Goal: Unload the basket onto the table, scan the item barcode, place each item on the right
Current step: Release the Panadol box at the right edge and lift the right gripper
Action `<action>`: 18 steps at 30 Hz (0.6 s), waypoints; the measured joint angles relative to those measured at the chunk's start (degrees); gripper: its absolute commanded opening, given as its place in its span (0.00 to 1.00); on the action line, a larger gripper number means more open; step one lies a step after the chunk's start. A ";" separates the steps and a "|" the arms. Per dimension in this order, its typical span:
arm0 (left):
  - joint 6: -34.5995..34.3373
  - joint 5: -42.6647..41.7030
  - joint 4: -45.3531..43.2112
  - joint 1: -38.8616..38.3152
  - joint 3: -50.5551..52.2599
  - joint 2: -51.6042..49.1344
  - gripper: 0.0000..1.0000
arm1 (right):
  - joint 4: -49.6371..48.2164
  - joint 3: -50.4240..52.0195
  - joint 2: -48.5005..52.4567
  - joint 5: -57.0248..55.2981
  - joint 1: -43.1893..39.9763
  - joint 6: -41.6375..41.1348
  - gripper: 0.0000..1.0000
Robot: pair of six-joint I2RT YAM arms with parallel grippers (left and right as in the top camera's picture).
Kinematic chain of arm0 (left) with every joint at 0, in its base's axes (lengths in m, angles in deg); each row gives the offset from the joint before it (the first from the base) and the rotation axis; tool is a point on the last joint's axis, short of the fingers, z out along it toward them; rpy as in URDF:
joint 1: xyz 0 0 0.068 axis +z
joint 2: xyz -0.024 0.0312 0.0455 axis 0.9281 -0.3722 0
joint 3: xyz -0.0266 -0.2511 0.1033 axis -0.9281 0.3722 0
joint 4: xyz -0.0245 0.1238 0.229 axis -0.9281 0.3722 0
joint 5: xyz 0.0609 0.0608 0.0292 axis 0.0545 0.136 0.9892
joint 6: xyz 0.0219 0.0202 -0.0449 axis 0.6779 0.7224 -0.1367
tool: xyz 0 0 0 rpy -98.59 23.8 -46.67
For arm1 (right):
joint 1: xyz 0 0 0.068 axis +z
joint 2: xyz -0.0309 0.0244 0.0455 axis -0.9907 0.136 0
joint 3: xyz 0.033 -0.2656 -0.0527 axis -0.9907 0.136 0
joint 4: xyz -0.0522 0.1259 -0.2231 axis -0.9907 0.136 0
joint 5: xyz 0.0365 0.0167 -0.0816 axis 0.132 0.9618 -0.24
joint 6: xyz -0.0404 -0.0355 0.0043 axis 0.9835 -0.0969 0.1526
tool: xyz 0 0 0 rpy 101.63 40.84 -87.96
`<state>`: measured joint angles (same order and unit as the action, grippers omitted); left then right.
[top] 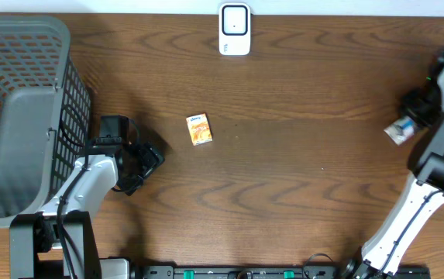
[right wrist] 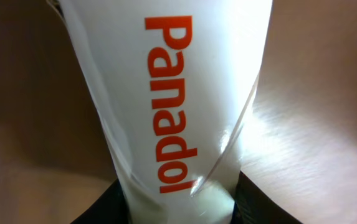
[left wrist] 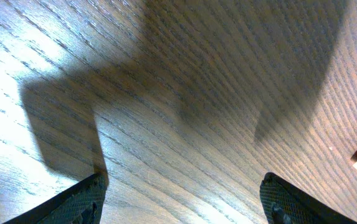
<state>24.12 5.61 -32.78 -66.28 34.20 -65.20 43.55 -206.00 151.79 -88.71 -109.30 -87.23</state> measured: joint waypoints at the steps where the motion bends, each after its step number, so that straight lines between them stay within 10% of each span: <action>1: 0.02 0.00 0.00 0.00 0.00 0.00 0.82 | 0.46 0.00 0.00 -0.20 -1.33 0.11 0.35; 9: 0.00 0.00 0.00 0.00 0.00 0.00 0.83 | 1.03 0.02 0.00 -1.75 -10.71 3.28 0.38; 18: 0.02 0.00 0.00 0.00 0.00 0.00 0.82 | -0.17 -0.81 -0.13 2.45 -11.26 7.41 0.91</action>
<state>24.15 5.61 -32.78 -66.28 34.20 -65.20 43.38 -206.81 151.66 -86.26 -120.56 -79.82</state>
